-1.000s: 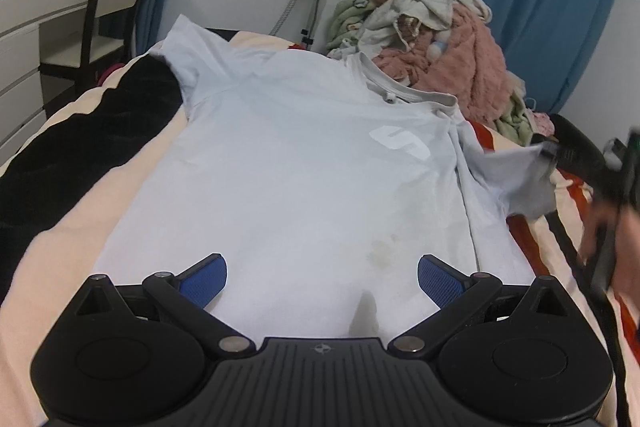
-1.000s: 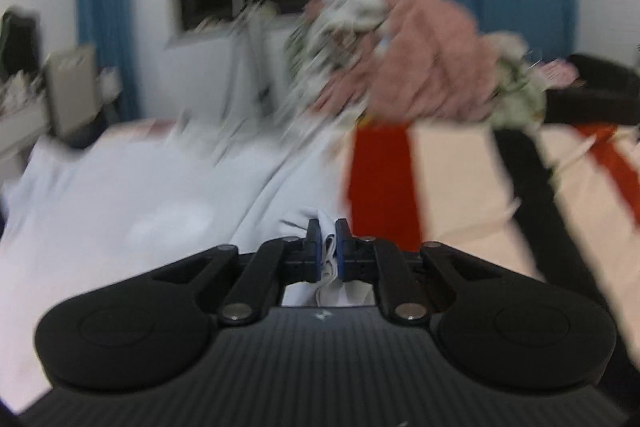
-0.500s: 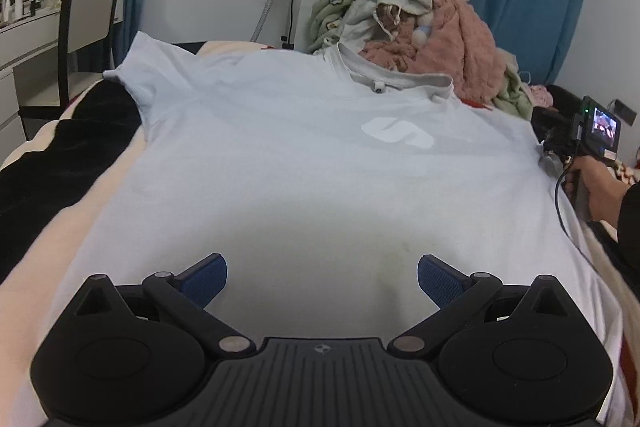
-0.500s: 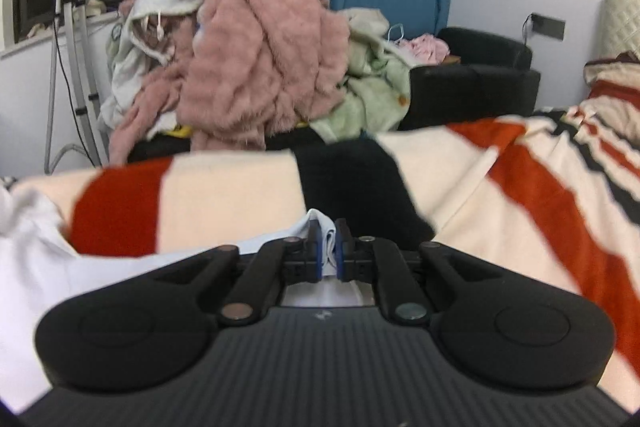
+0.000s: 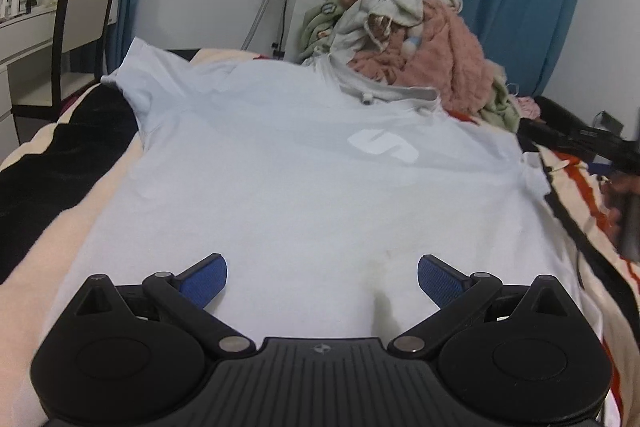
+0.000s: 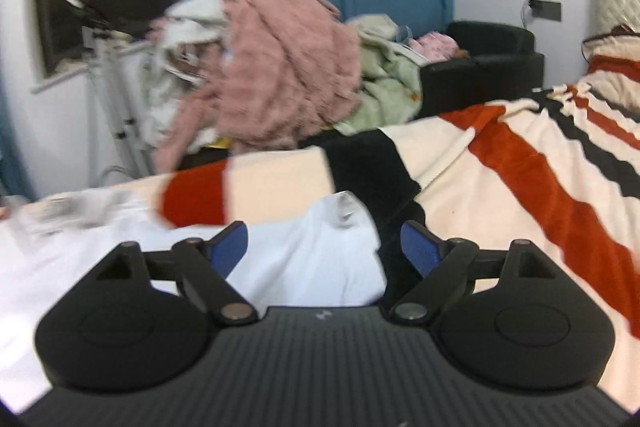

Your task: Fold clothes

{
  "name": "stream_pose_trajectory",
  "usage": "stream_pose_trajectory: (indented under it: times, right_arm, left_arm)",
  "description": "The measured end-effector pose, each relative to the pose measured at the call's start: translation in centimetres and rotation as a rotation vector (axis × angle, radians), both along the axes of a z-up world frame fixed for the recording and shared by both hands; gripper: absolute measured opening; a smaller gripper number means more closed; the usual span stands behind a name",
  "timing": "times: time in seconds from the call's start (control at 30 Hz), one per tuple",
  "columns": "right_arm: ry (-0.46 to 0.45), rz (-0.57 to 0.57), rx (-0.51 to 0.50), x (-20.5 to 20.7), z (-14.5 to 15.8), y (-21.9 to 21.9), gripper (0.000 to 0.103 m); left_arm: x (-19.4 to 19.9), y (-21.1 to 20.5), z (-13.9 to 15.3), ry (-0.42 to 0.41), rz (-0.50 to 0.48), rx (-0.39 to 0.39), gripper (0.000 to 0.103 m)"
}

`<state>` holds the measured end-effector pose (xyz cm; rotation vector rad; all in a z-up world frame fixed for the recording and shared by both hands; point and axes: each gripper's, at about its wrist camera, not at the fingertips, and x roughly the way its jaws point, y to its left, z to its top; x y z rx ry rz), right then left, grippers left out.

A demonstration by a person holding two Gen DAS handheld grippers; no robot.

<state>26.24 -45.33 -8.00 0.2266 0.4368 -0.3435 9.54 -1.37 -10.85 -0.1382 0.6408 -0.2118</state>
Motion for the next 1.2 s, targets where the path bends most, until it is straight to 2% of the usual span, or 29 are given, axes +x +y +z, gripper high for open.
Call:
stream_pose_trajectory:
  times: [0.2, 0.33, 0.47, 0.57, 0.67, 0.73, 0.77, 0.8, 0.83, 0.87, 0.97, 1.07, 1.2]
  right_arm:
    - [-0.054, 0.086, 0.082, -14.5, 5.3, 6.6, 0.085]
    - [-0.076, 0.150, 0.154, -23.9, 7.3, 10.3, 0.085]
    - [-0.190, 0.189, 0.283, -32.4, 7.1, 11.8, 0.085]
    - [-0.236, 0.183, 0.314, -36.7, 7.0, 12.4, 0.085]
    - [-0.250, 0.199, 0.319, -38.6, 7.6, 12.4, 0.085]
    - [-0.273, 0.190, 0.302, -39.8, 7.9, 12.1, 0.085]
    - [-0.280, 0.178, 0.295, -40.2, 7.8, 11.8, 0.085]
    - [-0.282, 0.164, 0.296, -40.5, 7.6, 11.4, 0.085]
    - [-0.285, 0.147, 0.305, -40.8, 7.4, 11.0, 0.085]
    - [-0.291, 0.132, 0.322, -41.0, 7.1, 10.6, 0.085]
    - [-0.315, 0.101, 0.375, -41.5, 6.3, 9.2, 0.085]
    - [-0.336, 0.088, 0.416, -41.5, 5.8, 8.4, 0.086]
    - [-0.362, 0.098, 0.375, -41.5, 6.0, 8.5, 0.086]
  left_arm:
    - [-3.1, -0.8, 1.4, -0.014, -0.100, -0.034, 0.102]
    - [-5.7, -1.9, 1.6, 0.013, -0.231, -0.088, 0.099]
    - [-7.3, -4.5, 0.9, 0.081, -0.358, -0.150, 0.092]
    - [-8.3, -7.9, -0.5, 0.131, -0.452, -0.160, 0.084]
    - [-9.2, -11.2, -2.0, 0.130, -0.491, -0.067, 0.082]
    - [-9.6, -12.6, -2.9, 0.120, -0.482, 0.001, 0.061]
    - [-9.9, -13.0, -3.1, 0.111, -0.481, 0.014, 0.039]
    - [-10.3, -13.1, -3.1, 0.106, -0.497, 0.000, 0.012]
    - [-10.7, -13.2, -3.0, 0.102, -0.515, -0.017, 0.001]
    - [-11.1, -13.0, -2.6, 0.100, -0.546, -0.064, 0.002]
    - [-13.5, -12.9, -0.5, 0.042, -0.603, -0.121, 0.001]
    - [-15.5, -14.6, 1.7, 0.019, -0.690, -0.218, 0.001]
    - [-18.2, -19.7, 2.0, 0.047, -0.768, -0.236, 0.001]
